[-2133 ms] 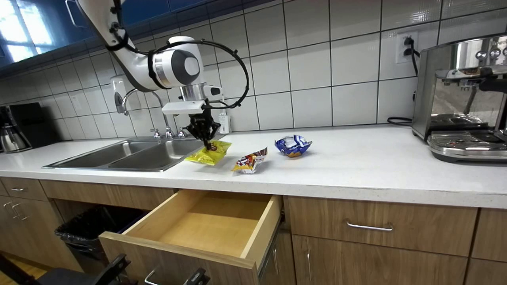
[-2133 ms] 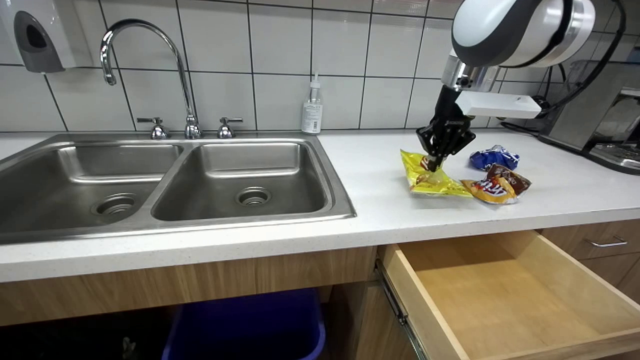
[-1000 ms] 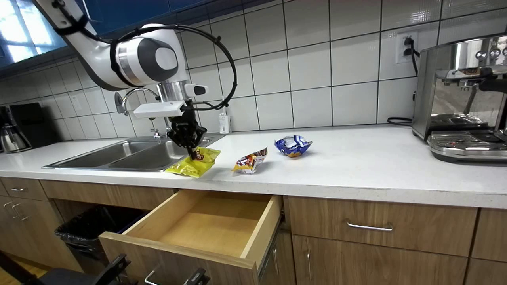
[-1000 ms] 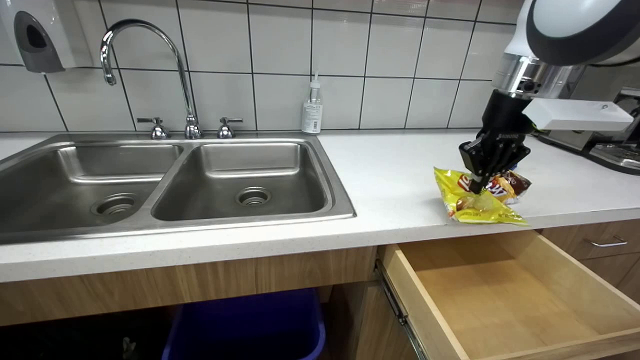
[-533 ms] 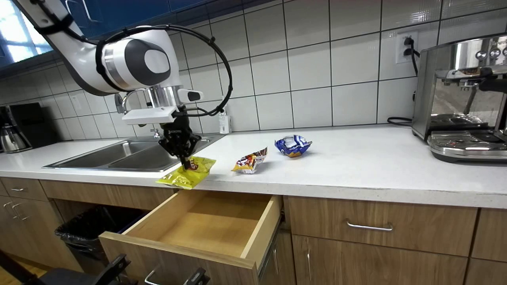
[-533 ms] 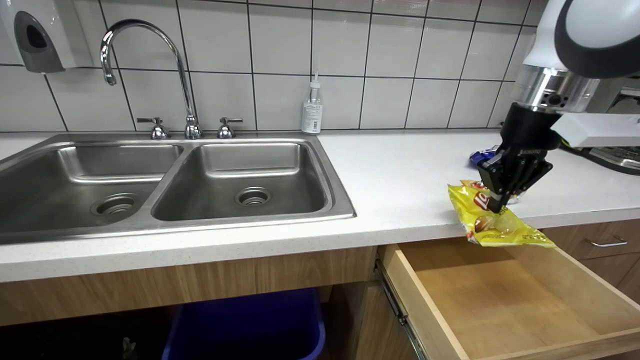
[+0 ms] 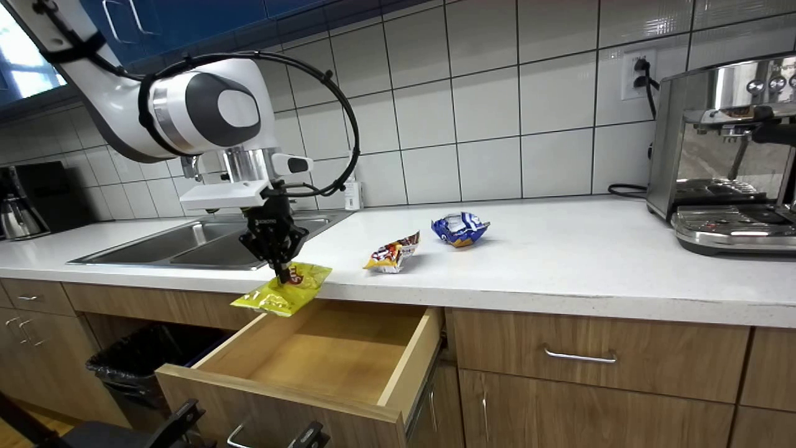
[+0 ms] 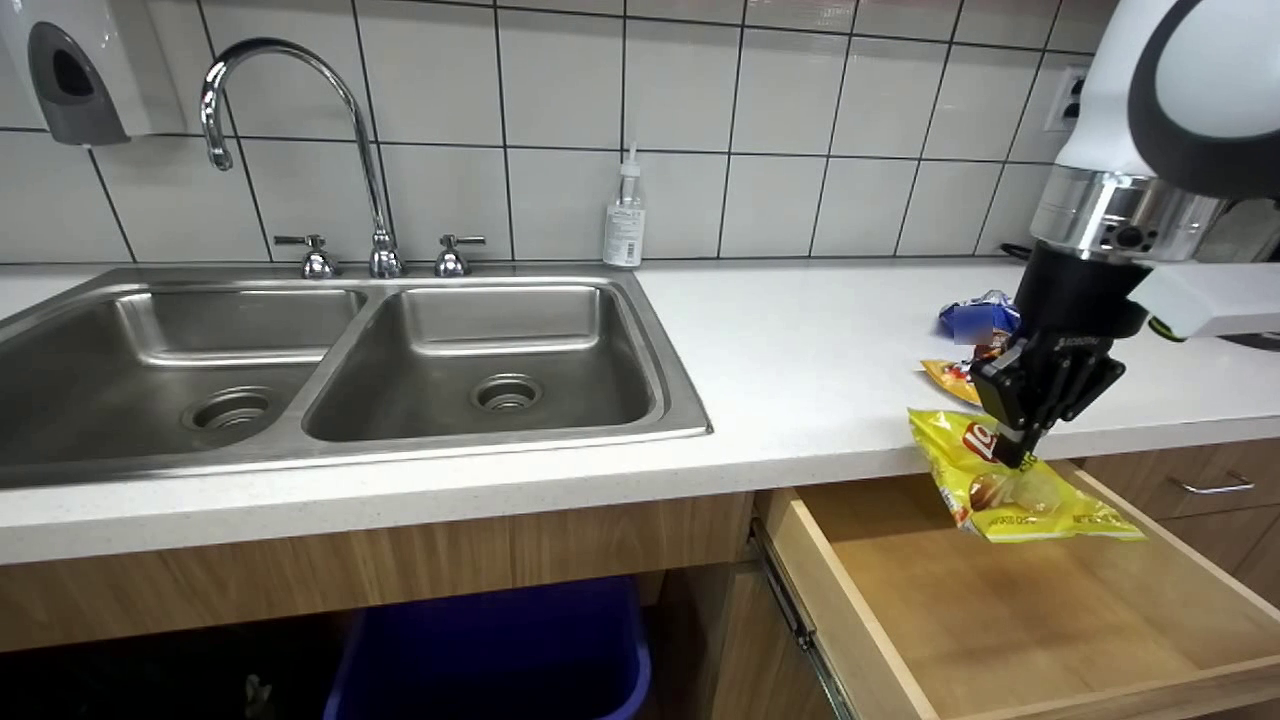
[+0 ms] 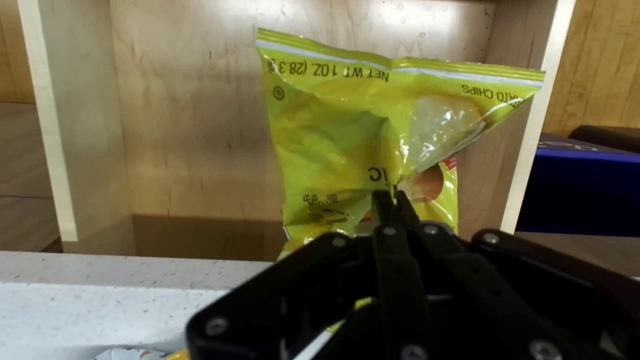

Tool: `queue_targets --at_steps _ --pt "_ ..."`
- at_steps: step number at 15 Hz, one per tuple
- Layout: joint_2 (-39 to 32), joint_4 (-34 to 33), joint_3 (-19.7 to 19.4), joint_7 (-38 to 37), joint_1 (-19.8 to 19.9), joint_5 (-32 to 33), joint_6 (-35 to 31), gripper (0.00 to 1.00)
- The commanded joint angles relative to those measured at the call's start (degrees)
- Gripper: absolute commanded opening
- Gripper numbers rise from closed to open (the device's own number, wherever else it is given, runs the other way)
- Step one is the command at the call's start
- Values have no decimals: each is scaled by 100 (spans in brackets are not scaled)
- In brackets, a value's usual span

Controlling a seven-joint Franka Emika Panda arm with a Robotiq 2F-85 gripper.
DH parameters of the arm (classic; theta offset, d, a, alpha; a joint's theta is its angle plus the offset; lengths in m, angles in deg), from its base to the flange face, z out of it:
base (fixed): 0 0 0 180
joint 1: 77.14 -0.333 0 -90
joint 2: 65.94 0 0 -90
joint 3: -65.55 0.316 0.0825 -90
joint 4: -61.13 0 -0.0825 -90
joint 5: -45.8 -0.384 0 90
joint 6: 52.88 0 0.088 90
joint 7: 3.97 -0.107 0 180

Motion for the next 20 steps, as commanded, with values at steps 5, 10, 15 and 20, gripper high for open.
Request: queue_targets --at_steps 5,10,15,20 --pt "-64 118 58 9 -99 75 -41 0" --pt "-290 67 115 -90 -153 121 -82 0" --pt "-539 20 152 -209 -237 234 -102 0" --pt "-757 -11 175 -316 -327 358 -144 0"
